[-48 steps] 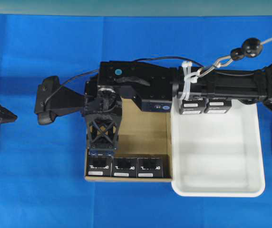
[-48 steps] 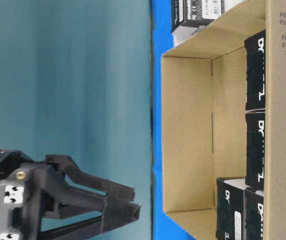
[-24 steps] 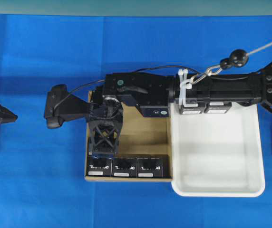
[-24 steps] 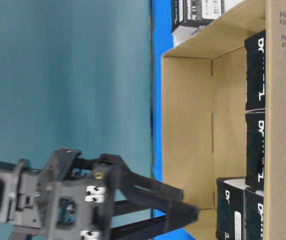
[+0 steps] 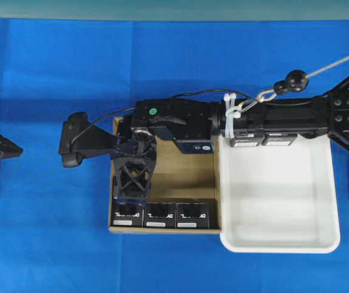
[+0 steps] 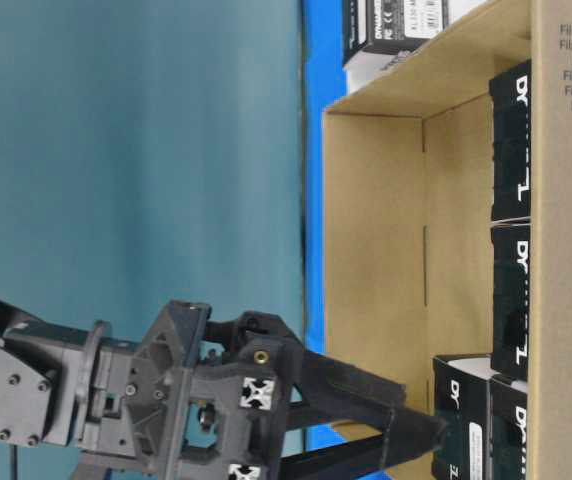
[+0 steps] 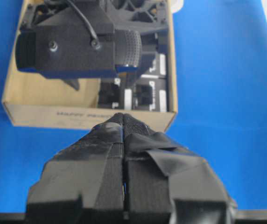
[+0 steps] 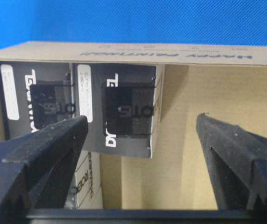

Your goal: Pick the box from inside the cardboard box.

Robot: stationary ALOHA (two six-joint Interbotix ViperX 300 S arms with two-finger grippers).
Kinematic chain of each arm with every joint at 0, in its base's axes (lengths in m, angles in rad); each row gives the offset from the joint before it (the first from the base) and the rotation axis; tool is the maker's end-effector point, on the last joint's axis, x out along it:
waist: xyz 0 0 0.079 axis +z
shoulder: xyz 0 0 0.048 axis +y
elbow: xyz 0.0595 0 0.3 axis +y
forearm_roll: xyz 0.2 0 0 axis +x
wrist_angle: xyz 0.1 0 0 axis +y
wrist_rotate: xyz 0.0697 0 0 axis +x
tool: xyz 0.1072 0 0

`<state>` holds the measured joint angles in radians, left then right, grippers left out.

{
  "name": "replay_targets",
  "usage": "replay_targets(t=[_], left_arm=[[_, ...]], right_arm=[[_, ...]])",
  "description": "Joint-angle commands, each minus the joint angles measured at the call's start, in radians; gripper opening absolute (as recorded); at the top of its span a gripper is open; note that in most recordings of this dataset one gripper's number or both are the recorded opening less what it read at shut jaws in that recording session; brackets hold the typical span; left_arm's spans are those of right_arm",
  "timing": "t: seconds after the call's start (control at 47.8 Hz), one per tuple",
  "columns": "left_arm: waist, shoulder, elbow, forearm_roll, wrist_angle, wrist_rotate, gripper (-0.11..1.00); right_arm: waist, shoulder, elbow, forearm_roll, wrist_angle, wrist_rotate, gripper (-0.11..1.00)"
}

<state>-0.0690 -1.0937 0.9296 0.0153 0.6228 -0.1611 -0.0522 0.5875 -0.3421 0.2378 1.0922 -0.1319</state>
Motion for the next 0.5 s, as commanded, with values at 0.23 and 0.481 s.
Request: replay_targets(t=[0.23, 0.481], left_arm=[[-0.002, 0.009, -0.017, 0.002, -0.009, 0.000, -0.07], [-0.002, 0.002, -0.020, 0.002, -0.017, 0.000, -0.07]], right_arm=[[0.011, 0.018, -0.005, 0.005, -0.017, -0.002, 0.95], [0.011, 0.029, -0.005, 0.005, -0.021, -0.002, 0.95]])
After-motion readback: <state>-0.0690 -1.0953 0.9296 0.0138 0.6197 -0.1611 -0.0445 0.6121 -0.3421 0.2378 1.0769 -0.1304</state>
